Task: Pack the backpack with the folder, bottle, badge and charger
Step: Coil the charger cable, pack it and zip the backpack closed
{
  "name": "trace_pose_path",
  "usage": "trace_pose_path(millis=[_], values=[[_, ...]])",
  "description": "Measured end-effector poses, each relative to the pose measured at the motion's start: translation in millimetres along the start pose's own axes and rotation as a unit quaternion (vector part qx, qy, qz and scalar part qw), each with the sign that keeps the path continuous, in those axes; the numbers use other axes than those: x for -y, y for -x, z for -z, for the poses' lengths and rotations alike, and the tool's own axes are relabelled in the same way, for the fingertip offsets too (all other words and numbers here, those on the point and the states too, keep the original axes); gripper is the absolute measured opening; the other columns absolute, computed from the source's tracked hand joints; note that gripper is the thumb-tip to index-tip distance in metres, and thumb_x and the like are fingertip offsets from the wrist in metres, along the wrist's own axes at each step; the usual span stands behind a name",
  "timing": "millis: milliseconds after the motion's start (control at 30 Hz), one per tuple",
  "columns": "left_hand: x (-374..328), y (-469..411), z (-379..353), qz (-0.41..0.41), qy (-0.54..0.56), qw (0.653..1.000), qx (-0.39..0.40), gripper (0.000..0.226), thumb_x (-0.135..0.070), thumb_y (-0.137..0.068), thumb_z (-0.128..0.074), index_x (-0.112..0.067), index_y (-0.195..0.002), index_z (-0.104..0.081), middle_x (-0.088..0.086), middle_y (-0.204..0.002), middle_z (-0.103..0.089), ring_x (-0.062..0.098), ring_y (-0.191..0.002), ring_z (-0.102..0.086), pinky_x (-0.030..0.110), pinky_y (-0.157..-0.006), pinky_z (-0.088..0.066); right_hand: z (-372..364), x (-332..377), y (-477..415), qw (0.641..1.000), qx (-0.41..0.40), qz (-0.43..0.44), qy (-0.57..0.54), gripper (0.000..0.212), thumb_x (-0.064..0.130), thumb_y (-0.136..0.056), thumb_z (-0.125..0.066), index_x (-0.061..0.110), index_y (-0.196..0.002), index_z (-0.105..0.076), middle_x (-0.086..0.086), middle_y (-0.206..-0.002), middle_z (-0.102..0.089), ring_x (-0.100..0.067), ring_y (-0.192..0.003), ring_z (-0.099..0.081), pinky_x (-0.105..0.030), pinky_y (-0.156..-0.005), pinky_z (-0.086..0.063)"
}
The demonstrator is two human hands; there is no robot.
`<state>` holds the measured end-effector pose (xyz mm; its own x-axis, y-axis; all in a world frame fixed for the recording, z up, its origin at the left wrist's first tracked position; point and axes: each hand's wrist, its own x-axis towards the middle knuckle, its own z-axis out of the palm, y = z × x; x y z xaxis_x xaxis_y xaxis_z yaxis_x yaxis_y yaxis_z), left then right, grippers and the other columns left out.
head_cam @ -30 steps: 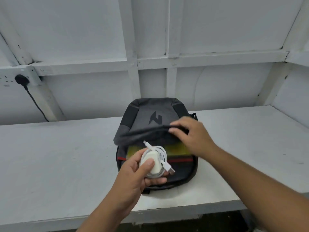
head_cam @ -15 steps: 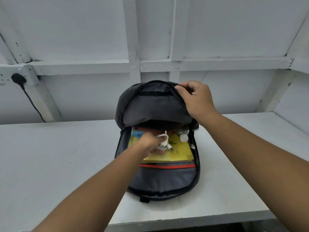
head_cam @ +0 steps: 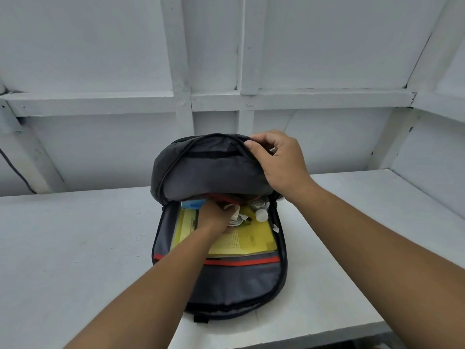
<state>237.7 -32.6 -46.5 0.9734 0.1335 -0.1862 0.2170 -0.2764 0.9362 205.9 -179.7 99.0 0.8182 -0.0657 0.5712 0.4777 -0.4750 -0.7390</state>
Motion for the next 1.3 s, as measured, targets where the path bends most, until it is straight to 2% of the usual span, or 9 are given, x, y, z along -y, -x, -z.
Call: trace_pose_path(millis=[167, 267, 500, 667, 867, 967, 1100, 1200, 1300], values=[[10, 4, -5, -0.051, 0.005, 0.998, -0.042, 0.04, -0.034, -0.084, -0.081, -0.018, -0.115, -0.06, 0.001, -0.114, -0.07, 0.016, -0.075, -0.071, 0.018, -0.057, -0.057, 1, -4, 9, 1.0, 0.015, 0.006, 0.004, 0.012, 0.028, -0.092, -0.07, 0.019, -0.098, -0.076, 0.012, -0.092, -0.067, 0.0, -0.089, -0.062, -0.011, -0.076, -0.044], [12, 6, -4, -0.073, -0.097, 0.992, -0.03, 0.055, -0.039, -0.083, -0.08, -0.011, -0.127, -0.062, 0.002, -0.126, -0.068, 0.023, -0.11, -0.067, 0.027, -0.088, -0.053, 1, -5, 12, 1.0, 0.021, 0.007, 0.004, 0.011, 0.028, -0.093, -0.069, 0.021, -0.098, -0.076, 0.012, -0.093, -0.067, -0.002, -0.091, -0.062, -0.013, -0.079, -0.046], [5, 18, 6, -0.132, -0.379, 0.914, 0.056, 0.051, -0.051, -0.091, -0.062, -0.02, -0.131, -0.059, 0.005, -0.131, -0.065, 0.026, -0.118, -0.062, 0.033, -0.094, -0.051, 0, -5, 21, 1.0, 0.025, 0.007, -0.01, 0.011, 0.025, -0.093, -0.069, 0.019, -0.098, -0.076, 0.01, -0.093, -0.068, -0.005, -0.091, -0.064, -0.014, -0.08, -0.046], [20, 53, 44, -0.207, -0.405, 0.883, 0.113, 0.084, -0.043, -0.094, -0.059, -0.014, -0.16, -0.017, 0.01, -0.164, -0.03, 0.028, -0.149, -0.031, 0.034, -0.116, -0.032, 7, -7, 46, 0.999, 0.047, 0.02, -0.007, 0.008, 0.023, -0.093, -0.07, 0.021, -0.099, -0.075, 0.01, -0.094, -0.068, -0.001, -0.092, -0.063, -0.01, -0.08, -0.044], [85, 112, 122, -0.249, -0.296, 0.92, 0.068, 0.034, -0.032, -0.095, -0.062, -0.04, -0.128, -0.064, -0.027, -0.121, -0.068, -0.009, -0.106, -0.061, 0.009, -0.089, -0.046, 17, -32, 116, 0.987, 0.142, 0.073, 0.008, 0.008, 0.019, -0.09, -0.073, 0.02, -0.097, -0.075, 0.011, -0.095, -0.069, -0.012, -0.095, -0.066, -0.022, -0.083, -0.05], [99, 117, 142, -0.203, -0.256, 0.945, 0.006, 0.012, -0.026, -0.093, -0.064, -0.029, -0.097, -0.075, -0.015, -0.085, -0.074, 0.004, -0.078, -0.065, 0.025, -0.069, -0.054, 18, -52, 145, 0.974, 0.207, 0.086, 0.036, 0.013, 0.035, -0.09, -0.069, 0.027, -0.099, -0.072, 0.017, -0.097, -0.066, -0.013, -0.097, -0.064, -0.027, -0.084, -0.049], [103, 112, 150, -0.188, -0.214, 0.958, -0.037, 0.023, -0.036, -0.085, -0.058, -0.022, -0.082, -0.075, -0.009, -0.083, -0.075, 0.013, -0.081, -0.067, 0.031, -0.071, -0.055, 15, -81, 178, 0.952, 0.282, 0.097, 0.064, 0.013, 0.041, -0.091, -0.066, 0.034, -0.102, -0.066, 0.024, -0.102, -0.059, -0.007, -0.101, -0.058, -0.03, -0.087, -0.044], [105, 112, 150, -0.184, -0.192, 0.961, -0.081, 0.021, -0.006, -0.081, -0.07, -0.02, -0.067, -0.071, -0.01, -0.076, -0.072, 0.011, -0.079, -0.067, 0.018, -0.068, -0.051, 12, -98, 190, 0.933, 0.333, 0.096, 0.094, 0.015, 0.046, -0.092, -0.065, 0.039, -0.105, -0.063, 0.027, -0.105, -0.055, -0.004, -0.104, -0.054, -0.028, -0.09, -0.04], [104, 101, 159, -0.129, -0.137, 0.971, -0.149, 0.026, 0.0, -0.082, -0.067, -0.019, -0.064, -0.069, -0.011, -0.074, -0.071, 0.008, -0.078, -0.066, 0.024, -0.066, -0.05, 14, -96, 184, 0.928, 0.352, 0.079, 0.097, 0.015, 0.047, -0.09, -0.069, 0.039, -0.103, -0.065, 0.024, -0.103, -0.057, -0.005, -0.103, -0.056, -0.024, -0.09, -0.04]])
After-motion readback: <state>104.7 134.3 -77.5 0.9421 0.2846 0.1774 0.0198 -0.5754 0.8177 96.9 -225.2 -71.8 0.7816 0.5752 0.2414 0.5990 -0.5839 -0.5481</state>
